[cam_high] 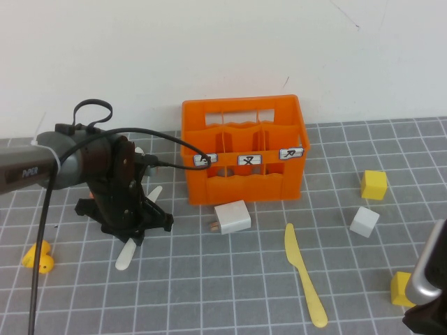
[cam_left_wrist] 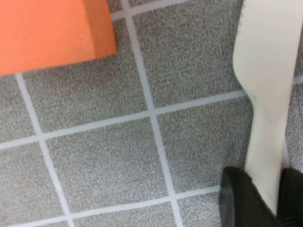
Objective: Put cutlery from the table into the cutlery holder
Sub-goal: Place the knife on the box
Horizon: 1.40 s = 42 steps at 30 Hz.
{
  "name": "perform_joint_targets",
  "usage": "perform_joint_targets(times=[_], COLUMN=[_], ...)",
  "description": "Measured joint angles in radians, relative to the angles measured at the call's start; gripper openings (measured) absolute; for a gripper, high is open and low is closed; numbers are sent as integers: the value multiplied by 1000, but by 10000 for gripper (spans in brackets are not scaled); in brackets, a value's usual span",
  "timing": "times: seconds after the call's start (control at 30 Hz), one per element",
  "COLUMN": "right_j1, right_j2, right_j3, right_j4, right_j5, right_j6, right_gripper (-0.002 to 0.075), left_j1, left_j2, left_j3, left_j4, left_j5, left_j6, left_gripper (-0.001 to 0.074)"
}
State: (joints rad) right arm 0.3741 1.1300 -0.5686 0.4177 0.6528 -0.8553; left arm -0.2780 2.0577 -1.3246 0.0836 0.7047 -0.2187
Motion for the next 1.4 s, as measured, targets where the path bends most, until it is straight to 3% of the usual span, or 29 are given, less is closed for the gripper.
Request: perform_joint_targets(times=[0.33, 0.77, 1.07, 1.4], right_j1=[0, 0, 0, 0], right_j2=[0, 0, 0, 0], right_j3=[0, 0, 0, 0], right_j4=[0, 0, 0, 0], right_j5=[0, 0, 0, 0], right_j6=[-9, -19, -21, -21], right_gripper=[-3, -3, -3, -3], left_j1=[0, 0, 0, -14], left_j2=[-32, -268, -442, -461], left_j3=[11, 11, 11, 17], left_j4=[18, -54, -99, -169], left_j5=[-1, 38, -233, -496], left_j6=[-23, -38, -38, -38], left_gripper=[132, 132, 132, 132])
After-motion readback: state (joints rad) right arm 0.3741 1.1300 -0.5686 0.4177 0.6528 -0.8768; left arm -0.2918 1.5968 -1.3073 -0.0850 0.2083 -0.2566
